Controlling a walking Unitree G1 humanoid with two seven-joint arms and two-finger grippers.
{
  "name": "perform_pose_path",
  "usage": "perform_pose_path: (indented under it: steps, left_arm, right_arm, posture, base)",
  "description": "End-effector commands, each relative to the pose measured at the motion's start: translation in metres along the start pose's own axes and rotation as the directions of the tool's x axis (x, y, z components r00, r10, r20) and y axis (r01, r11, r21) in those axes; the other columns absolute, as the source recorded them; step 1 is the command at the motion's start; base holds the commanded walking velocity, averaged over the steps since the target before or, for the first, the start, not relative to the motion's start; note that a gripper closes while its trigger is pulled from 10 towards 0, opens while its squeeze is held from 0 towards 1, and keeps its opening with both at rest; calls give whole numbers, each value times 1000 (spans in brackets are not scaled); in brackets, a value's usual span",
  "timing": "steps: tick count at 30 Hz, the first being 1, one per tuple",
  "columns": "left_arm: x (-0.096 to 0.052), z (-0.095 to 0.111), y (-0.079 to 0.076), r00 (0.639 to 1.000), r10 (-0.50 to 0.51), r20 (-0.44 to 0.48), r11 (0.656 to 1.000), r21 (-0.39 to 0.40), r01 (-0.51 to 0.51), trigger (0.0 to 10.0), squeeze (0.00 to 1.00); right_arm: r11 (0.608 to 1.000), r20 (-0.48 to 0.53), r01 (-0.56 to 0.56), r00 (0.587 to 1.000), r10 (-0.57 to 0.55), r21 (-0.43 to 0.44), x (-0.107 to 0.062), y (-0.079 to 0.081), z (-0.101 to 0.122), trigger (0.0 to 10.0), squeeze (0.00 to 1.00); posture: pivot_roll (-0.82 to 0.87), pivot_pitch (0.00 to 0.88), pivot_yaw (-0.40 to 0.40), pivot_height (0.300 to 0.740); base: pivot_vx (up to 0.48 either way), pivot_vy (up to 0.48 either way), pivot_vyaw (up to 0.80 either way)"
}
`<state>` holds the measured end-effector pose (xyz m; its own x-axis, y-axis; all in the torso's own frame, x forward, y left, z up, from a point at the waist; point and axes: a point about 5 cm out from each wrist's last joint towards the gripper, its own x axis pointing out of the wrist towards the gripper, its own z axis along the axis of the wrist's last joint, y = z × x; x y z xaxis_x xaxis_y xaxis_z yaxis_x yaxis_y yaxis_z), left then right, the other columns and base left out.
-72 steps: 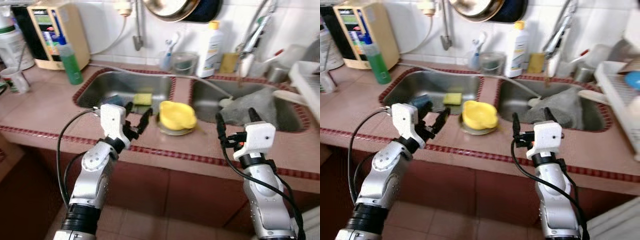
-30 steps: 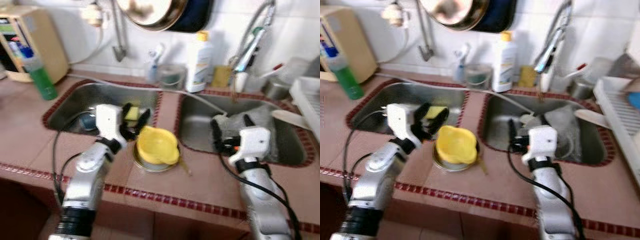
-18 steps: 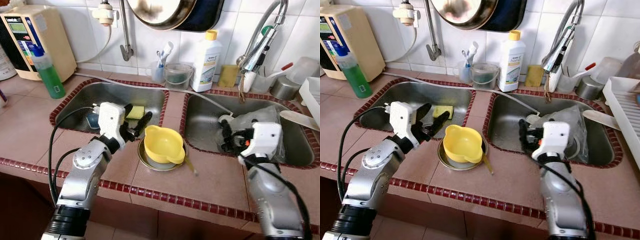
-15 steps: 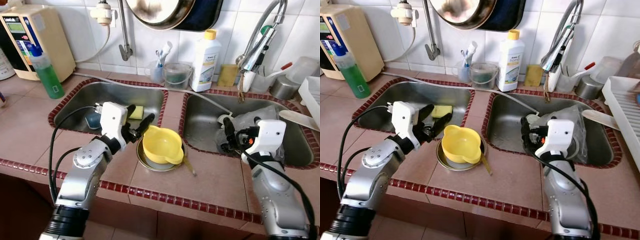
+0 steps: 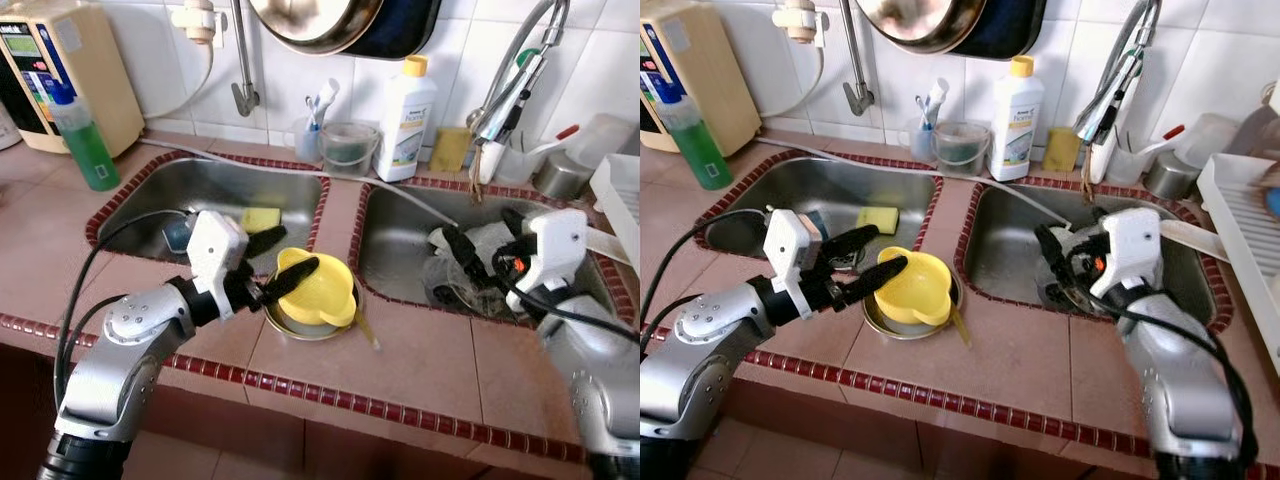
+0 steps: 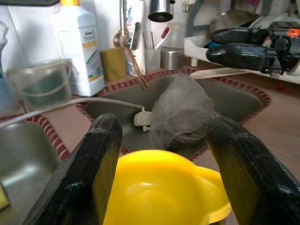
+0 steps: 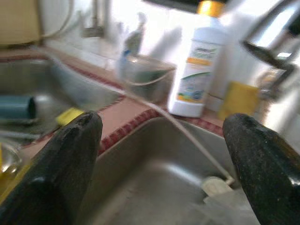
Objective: Kitchen organization
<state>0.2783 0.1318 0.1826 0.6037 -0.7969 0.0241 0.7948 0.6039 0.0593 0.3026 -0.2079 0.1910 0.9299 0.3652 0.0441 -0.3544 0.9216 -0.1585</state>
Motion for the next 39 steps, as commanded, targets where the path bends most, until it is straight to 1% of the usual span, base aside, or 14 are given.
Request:
perform_pose_path:
  steps: [1, 3, 5, 7, 9, 11, 16, 21, 22, 24, 26, 33, 36, 39]
  left_arm:
    - [1, 0, -2, 1000, -6, -7, 1000, -15, 6, 10000, 0]
    - [1, 0, -3, 1000, -4, -8, 1000, -26, 3, 10000, 0]
    - [0, -7, -1, 998, 21, -60, 997, -76, -26, 10000, 0]
    - [0, -9, 1, 997, 41, -70, 996, -74, -46, 10000, 0]
    - [-1, -10, 3, 994, 70, -79, 993, -93, -77, 10000, 0]
    - [0, -12, 5, 990, 100, -103, 989, -95, -110, 10000, 0]
    - [-1, -15, 7, 982, 126, -140, 986, -95, -140, 10000, 0]
    - [-4, -14, 8, 979, 138, -149, 985, -87, -152, 10000, 0]
    - [-5, -14, 8, 979, 138, -152, 985, -86, -152, 10000, 0]
    - [-7, -13, 6, 980, 139, -143, 985, -80, -152, 10000, 0]
    - [-7, -12, 6, 980, 139, -140, 986, -77, -151, 10000, 0]
    - [-9, -1, -5, 992, 79, -95, 994, -67, -86, 10000, 0]
    - [-9, 1, -11, 994, 62, -87, 995, -77, -68, 10000, 0]
    - [-8, 3, -16, 996, 43, -79, 997, -62, -48, 10000, 0]
  right_arm:
    - [999, -25, -39, 999, 39, -4, 5, 1, -3, 10000, 0]
    - [997, -37, -76, 996, 77, 32, 12, 1, -4, 10000, 0]
    - [990, -60, -139, 989, 139, 4, 25, 5, -8, 10000, 0]
    - [987, -49, -157, 986, 158, 23, 31, 6, -9, 10000, 0]
    - [985, -46, -169, 984, 171, 30, 37, 7, -9, 10000, 0]
    - [982, -32, -180, 983, 182, 64, 48, 8, -7, 10000, 0]
    - [970, -1, -229, 973, 230, 76, 58, 13, -5, 10000, 0]
    - [954, 14, -276, 961, 277, 120, 66, 21, -6, 10000, 0]
    - [951, 15, -282, 959, 282, 126, 67, 22, -7, 10000, 0]
    - [935, 23, -305, 952, 306, 181, 70, 28, -9, 10000, 0]
    - [931, 24, -311, 950, 313, 188, 72, 30, -10, 10000, 0]
    - [899, 16, -376, 924, 383, 225, 84, 49, -16, 10000, 0]
    - [875, 10, -419, 903, 430, 244, 89, 60, -17, 10000, 0]
    - [852, -2, -461, 879, 476, 248, 90, 69, -20, 10000, 0]
  posture:
    - [-130, 45, -13, 740]
    - [-122, 41, -22, 740]
    - [-110, 36, -31, 740]
    - [-104, 33, -33, 740]
    - [-98, 28, -35, 740]
    - [-89, 20, -43, 740]
    - [-80, 16, -48, 740]
    - [-65, 15, -55, 740]
    - [-65, 15, -55, 740]
    - [-53, 18, -61, 740]
    - [-52, 19, -62, 740]
    - [-38, 33, -77, 740]
    - [-29, 42, -88, 740]
    - [-22, 46, -96, 740]
  base:
    - [0, 0, 0]
    - [0, 0, 0]
    - [0, 0, 0]
    - [0, 0, 0]
    - [0, 0, 0]
    - [0, 0, 0]
    - [0, 0, 0]
    - [0, 0, 0]
    - [0, 0, 0]
    - [0, 0, 0]
    - [0, 0, 0]
    - [0, 0, 0]
    - [0, 0, 0]
    - [0, 0, 0]
